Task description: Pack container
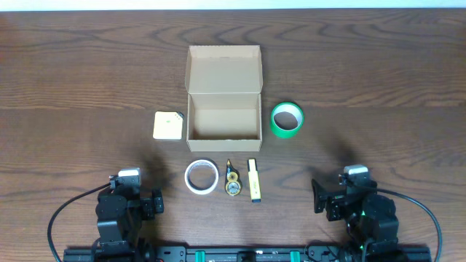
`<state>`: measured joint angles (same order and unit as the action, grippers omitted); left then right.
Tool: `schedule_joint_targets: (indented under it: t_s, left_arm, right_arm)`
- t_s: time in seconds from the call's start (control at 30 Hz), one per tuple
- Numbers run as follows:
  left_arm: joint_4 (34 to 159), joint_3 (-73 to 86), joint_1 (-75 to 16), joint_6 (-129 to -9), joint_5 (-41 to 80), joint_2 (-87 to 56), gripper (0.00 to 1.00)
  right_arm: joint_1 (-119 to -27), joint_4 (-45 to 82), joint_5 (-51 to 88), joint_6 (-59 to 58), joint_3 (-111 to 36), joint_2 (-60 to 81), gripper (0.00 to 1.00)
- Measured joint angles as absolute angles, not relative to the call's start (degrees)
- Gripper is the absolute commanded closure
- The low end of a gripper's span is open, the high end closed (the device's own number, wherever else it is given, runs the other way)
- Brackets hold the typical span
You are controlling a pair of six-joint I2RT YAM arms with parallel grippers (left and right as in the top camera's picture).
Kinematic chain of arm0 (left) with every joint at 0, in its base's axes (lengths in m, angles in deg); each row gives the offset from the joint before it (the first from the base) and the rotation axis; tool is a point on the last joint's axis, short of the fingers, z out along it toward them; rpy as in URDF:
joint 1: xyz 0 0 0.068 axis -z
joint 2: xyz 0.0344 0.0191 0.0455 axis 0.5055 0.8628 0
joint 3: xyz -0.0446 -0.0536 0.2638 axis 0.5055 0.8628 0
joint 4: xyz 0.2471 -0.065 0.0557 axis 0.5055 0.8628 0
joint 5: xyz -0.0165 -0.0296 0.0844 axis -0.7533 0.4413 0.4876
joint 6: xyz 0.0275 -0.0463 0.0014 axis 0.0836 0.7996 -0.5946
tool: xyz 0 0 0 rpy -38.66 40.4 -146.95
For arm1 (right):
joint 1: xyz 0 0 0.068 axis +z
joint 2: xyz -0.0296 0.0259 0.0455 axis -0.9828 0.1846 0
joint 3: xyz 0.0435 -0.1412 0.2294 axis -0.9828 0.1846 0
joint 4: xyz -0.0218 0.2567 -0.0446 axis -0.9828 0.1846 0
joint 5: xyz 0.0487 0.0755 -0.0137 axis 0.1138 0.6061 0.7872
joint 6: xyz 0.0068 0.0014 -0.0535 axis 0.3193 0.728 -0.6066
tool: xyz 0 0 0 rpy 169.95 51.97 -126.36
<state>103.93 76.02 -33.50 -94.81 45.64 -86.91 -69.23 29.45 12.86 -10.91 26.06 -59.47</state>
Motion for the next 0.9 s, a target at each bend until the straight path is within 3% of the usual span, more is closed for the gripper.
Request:
schedule_joint_targets:
  t_s: [0.1, 0.4, 0.63, 0.9]
  left_arm:
    - [103.9, 76.0, -33.5, -94.8, 45.6, -87.0, 0.05]
    - [103.7, 76.1, -33.5, -94.8, 45.8, -87.0, 0.05]
    - [103.7, 76.1, -33.5, -94.8, 45.8, -87.0, 0.05]
    - [103.7, 76.1, -33.5, -94.8, 45.8, -87.0, 0.05]
  right_arm:
    - [-69.2, 30.4, 14.0, -9.4, 23.0, -54.1, 0.01]
    - [-69.3, 36.0, 15.3, -10.1, -14.4, -5.4, 0.01]
    - [-69.6, 44.1, 15.4, -10.7, -37.3, 24.2, 0.01]
    - [-69.7, 41.1, 14.2, -10.7, -43.1, 42.1, 0.01]
